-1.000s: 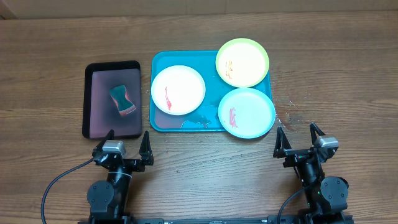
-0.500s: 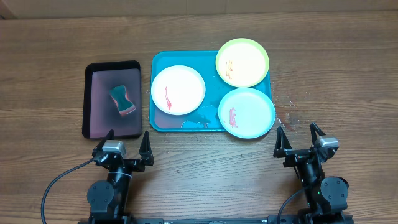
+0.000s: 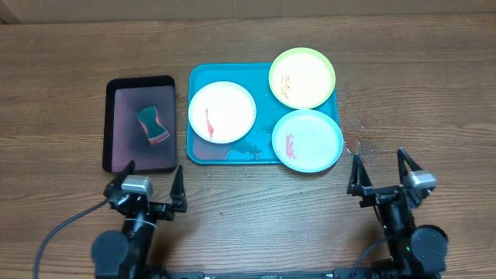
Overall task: Clean dirty plates on tray and stack at the side
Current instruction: 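Move left gripper to the sponge and right gripper to the white plate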
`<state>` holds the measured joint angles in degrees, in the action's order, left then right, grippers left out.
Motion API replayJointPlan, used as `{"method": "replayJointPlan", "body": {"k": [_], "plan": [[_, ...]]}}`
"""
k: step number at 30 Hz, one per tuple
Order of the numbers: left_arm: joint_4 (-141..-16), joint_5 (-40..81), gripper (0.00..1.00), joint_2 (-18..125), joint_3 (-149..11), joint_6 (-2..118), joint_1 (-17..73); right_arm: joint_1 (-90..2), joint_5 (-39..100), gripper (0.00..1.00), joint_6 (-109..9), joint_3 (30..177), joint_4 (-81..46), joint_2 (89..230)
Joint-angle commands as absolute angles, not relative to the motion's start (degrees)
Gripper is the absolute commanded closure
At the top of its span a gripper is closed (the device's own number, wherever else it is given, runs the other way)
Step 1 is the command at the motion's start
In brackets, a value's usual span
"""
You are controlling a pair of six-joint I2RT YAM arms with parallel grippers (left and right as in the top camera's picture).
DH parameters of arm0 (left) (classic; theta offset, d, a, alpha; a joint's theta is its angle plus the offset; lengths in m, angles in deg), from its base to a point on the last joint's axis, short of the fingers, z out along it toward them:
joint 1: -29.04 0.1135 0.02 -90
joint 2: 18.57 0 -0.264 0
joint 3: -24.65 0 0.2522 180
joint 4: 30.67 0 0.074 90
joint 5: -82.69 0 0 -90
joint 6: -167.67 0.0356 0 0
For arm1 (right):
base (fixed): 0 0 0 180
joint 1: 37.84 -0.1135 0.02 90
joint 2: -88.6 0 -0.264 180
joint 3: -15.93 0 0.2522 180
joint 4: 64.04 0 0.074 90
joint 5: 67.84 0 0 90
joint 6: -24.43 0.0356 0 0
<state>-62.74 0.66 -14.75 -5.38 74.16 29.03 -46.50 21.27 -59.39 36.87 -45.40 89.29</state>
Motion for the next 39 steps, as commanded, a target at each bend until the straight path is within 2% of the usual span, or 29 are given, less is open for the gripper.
{"method": "replayJointPlan", "body": {"k": [1,8,18,27,32,39], "plan": [[-65.58,1.07,0.0,-8.85,-14.54,76.46,28.66,-46.83,20.95,0.0,-59.87,43.78,-43.91,90.31],[-74.39,1.12,0.0,8.98,-33.34,76.43,28.64,-46.83,20.95,0.0,-59.87,56.94,-38.77,99.67],[-96.96,1.09,0.0,39.28,-68.2,76.43,28.64,-46.83,26.52,0.0,-59.87,78.58,-29.33,121.31],[-124.29,1.09,0.0,65.74,-100.81,76.41,28.64,-46.83,32.38,0.0,-59.87,105.2,-7.95,146.31],[-127.41,1.31,0.0,72.35,-105.46,76.39,28.66,-46.83,34.91,0.0,-59.85,122.49,6.58,160.76],[-125.82,8.99,0.0,76.3,-105.46,74.45,28.64,-46.83,39.39,0.0,-59.81,124.21,6.71,167.05]]}}
